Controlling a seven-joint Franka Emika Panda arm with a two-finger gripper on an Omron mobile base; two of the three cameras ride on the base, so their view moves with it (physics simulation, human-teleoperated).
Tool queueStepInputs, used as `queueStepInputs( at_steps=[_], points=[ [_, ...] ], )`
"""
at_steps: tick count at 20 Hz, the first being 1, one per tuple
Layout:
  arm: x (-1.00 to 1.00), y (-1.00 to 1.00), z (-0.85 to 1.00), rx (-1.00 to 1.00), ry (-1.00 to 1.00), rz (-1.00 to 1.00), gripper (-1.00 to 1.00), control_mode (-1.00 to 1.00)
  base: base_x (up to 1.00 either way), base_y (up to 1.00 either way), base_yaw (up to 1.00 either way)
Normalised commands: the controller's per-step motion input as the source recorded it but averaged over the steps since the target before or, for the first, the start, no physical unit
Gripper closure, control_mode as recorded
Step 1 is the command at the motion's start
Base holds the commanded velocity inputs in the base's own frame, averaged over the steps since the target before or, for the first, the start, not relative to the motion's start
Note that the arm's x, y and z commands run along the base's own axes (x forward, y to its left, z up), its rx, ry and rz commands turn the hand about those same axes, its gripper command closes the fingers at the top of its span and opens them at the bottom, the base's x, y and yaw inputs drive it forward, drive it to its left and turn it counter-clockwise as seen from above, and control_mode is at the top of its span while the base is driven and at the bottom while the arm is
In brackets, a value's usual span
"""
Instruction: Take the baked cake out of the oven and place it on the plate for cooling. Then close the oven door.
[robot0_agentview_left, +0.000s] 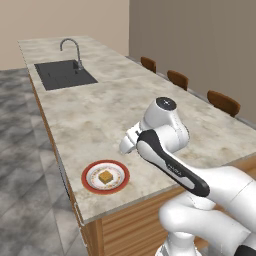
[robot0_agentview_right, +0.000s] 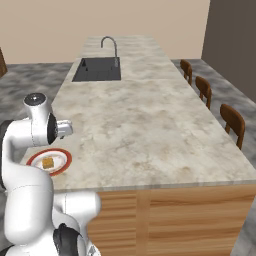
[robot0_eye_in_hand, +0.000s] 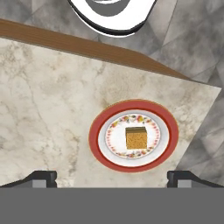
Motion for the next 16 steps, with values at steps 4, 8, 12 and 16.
queueStepInputs(
  at_steps=[4,8,12,16],
  points=[
    [0.00,0.00,0.00,0.00,0.00,0.00,-1.00,1.00,0.00,0.00,0.00],
    [0.00,0.00,0.00,0.00,0.00,0.00,-1.00,1.00,-0.13,0.00,-0.14],
    [0.00,0.00,0.00,0.00,0.00,0.00,-1.00,1.00,-0.22,0.04,-0.83],
    [0.00,0.00,0.00,0.00,0.00,0.00,-1.00,1.00,-0.14,0.05,-0.92]
  ],
)
